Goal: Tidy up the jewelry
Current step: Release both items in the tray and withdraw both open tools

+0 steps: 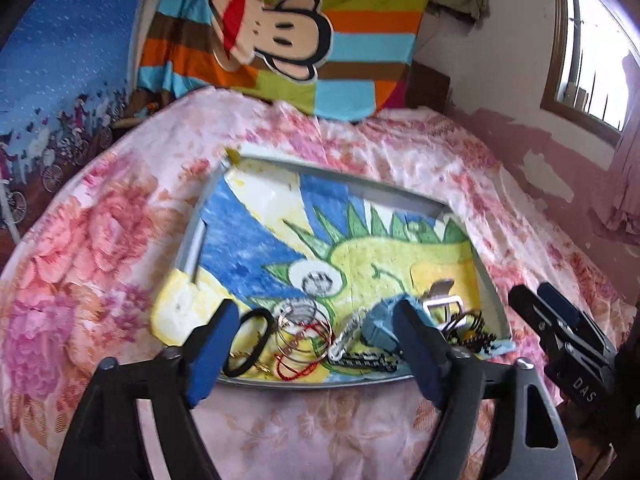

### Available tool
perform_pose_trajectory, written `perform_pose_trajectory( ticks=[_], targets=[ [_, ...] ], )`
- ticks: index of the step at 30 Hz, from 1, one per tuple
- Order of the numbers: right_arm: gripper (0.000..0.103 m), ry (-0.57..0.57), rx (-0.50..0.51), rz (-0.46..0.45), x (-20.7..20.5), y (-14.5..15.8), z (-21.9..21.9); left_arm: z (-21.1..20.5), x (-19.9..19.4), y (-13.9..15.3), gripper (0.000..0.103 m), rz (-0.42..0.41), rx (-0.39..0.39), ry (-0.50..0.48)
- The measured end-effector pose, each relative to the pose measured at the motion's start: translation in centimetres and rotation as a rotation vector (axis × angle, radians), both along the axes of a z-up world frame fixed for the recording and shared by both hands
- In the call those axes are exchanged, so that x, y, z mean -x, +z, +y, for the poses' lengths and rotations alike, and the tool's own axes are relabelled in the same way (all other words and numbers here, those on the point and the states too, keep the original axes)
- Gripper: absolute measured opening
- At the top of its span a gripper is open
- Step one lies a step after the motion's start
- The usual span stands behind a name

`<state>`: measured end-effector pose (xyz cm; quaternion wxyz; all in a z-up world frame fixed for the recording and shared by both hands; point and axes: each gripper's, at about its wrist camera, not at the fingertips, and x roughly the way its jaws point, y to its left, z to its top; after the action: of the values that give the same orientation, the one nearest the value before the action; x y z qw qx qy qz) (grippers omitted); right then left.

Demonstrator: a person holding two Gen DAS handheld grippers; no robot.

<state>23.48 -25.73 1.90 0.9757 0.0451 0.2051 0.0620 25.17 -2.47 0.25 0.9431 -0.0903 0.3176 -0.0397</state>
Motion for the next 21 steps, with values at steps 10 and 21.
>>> perform_pose_trajectory(
  ticks=[10,21],
  targets=[
    [0.102,-0.001,0.000,-0.079,3.0,1.7,0.0,0.8,3.5,3.2,0.103,-0.158,-0.042,0.081],
    [0.102,-0.011,0.022,-0.144,7.0,3.3,0.1,0.8,7.1,4.6,0.103,-0.241,-0.093,0.101]
  ],
)
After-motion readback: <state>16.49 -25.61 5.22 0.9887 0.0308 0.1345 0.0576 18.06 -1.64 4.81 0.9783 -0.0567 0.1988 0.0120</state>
